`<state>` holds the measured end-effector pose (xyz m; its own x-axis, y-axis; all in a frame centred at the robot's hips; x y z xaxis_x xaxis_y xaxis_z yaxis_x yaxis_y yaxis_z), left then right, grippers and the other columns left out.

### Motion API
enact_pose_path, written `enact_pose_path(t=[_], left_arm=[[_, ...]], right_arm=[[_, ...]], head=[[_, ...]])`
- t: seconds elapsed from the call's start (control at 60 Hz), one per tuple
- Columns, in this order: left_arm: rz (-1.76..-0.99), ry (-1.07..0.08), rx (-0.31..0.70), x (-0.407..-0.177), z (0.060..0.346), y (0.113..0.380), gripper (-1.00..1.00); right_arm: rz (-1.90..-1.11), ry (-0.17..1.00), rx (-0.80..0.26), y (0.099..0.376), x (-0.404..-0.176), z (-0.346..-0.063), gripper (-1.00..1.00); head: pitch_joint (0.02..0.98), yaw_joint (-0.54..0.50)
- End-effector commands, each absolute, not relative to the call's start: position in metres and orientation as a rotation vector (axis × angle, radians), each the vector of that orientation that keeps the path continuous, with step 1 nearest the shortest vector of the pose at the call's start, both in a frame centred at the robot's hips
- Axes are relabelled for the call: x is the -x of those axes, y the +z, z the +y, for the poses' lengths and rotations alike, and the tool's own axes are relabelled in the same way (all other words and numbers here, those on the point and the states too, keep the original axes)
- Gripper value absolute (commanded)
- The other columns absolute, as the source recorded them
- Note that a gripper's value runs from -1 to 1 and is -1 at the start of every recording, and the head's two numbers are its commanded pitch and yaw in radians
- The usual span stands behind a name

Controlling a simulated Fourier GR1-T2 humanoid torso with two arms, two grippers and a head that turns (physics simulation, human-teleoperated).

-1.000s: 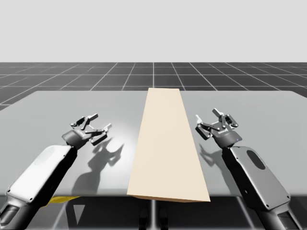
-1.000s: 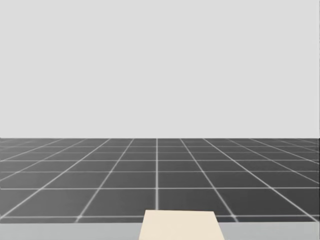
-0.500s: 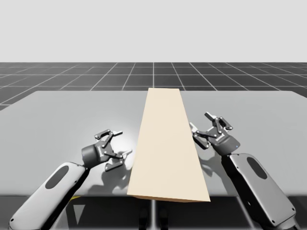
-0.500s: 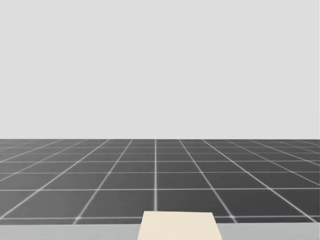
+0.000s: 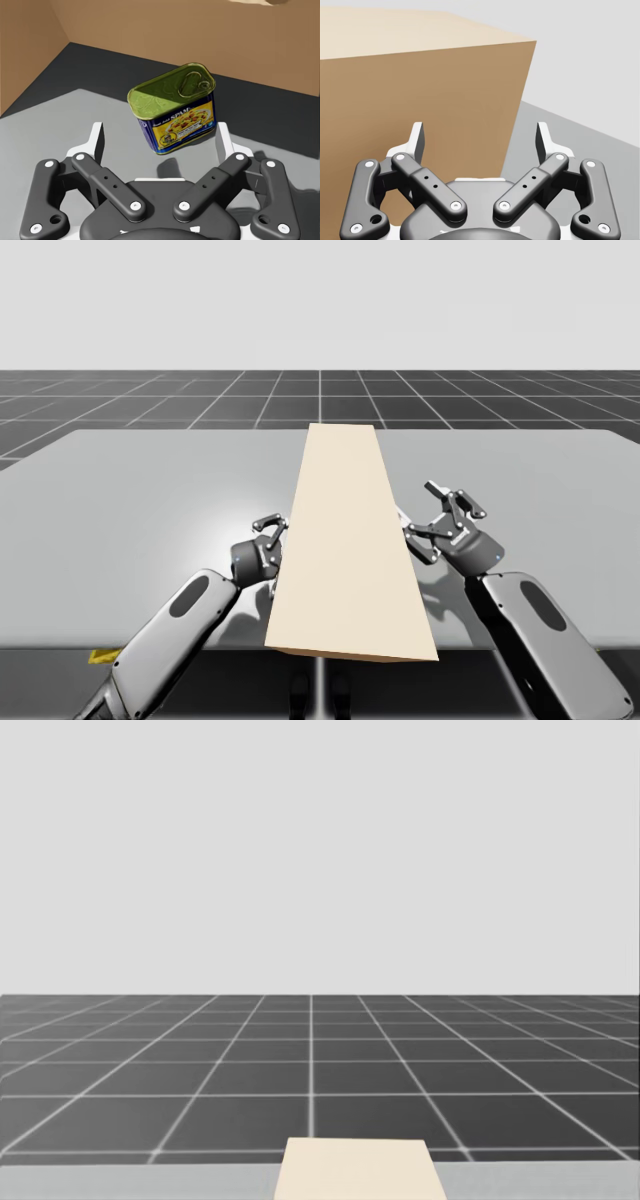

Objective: Retrieve the object from inside the box.

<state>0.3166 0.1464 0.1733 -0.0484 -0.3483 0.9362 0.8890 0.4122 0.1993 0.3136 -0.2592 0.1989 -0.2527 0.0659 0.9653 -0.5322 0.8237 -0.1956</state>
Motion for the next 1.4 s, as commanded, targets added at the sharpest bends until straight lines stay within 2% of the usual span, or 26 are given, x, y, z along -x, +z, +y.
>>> enact_pose_path(t=[0.017,0.267,0.483,0.5,0.517,0.533,0.55,0.683,0.8,0.883,1.1,1.25,1.4], left_arm=[[-1.203,-1.078,0.612,-0.328,0.119,0.164,-1.0],[-1.141,-1.029,0.704,-0.342,0.086,0.14,-1.0],[-1.126,-1.01,0.728,-0.353,0.072,0.124,-1.0],[-1.125,-1.005,0.728,-0.353,0.072,0.123,-0.85],[-1.125,-1.0,0.729,-0.354,0.072,0.122,-0.33],[-1.119,-0.996,0.736,-0.354,0.072,0.121,0.91],[-1.122,-0.993,0.734,-0.355,0.072,0.12,1.0],[-1.127,-0.978,0.739,-0.355,0.075,0.121,1.0],[-1.164,-0.96,0.719,-0.357,0.087,0.134,1.0],[-1.193,-0.936,0.69,-0.356,0.107,0.146,1.0],[-1.28,-0.84,0.582,-0.346,0.186,0.171,1.0],[-1.301,-0.806,0.526,-0.33,0.22,0.174,1.0],[-1.329,-0.791,0.47,-0.324,0.242,0.185,1.0]], right_arm=[[-1.744,0.606,-0.361,0.198,-0.311,-0.259,-1.0],[-1.741,0.616,-0.356,0.198,-0.31,-0.262,-1.0],[-1.74,0.629,-0.354,0.197,-0.309,-0.263,-1.0],[-1.74,0.629,-0.353,0.196,-0.31,-0.263,-1.0],[-1.739,0.632,-0.351,0.196,-0.309,-0.263,-1.0],[-1.738,0.633,-0.35,0.196,-0.309,-0.263,-1.0],[-1.737,0.634,-0.351,0.196,-0.309,-0.263,-1.0],[-1.735,0.638,-0.349,0.195,-0.309,-0.263,-1.0],[-1.739,0.632,-0.35,0.195,-0.31,-0.265,-1.0],[-1.737,0.627,-0.353,0.195,-0.31,-0.266,-1.0],[-1.736,0.621,-0.349,0.194,-0.311,-0.267,-1.0],[-1.734,0.62,-0.349,0.194,-0.312,-0.267,-1.0],[-1.733,0.613,-0.353,0.194,-0.312,-0.267,-1.0]], head=[[0.074,-0.02],[0.094,-0.02],[0.107,-0.03],[0.107,-0.03],[0.108,-0.03],[0.109,-0.03],[0.11,-0.03],[0.113,-0.03],[0.108,-0.03],[0.104,-0.03],[0.091,-0.02],[0.083,-0.01],[0.076,-0.01]])
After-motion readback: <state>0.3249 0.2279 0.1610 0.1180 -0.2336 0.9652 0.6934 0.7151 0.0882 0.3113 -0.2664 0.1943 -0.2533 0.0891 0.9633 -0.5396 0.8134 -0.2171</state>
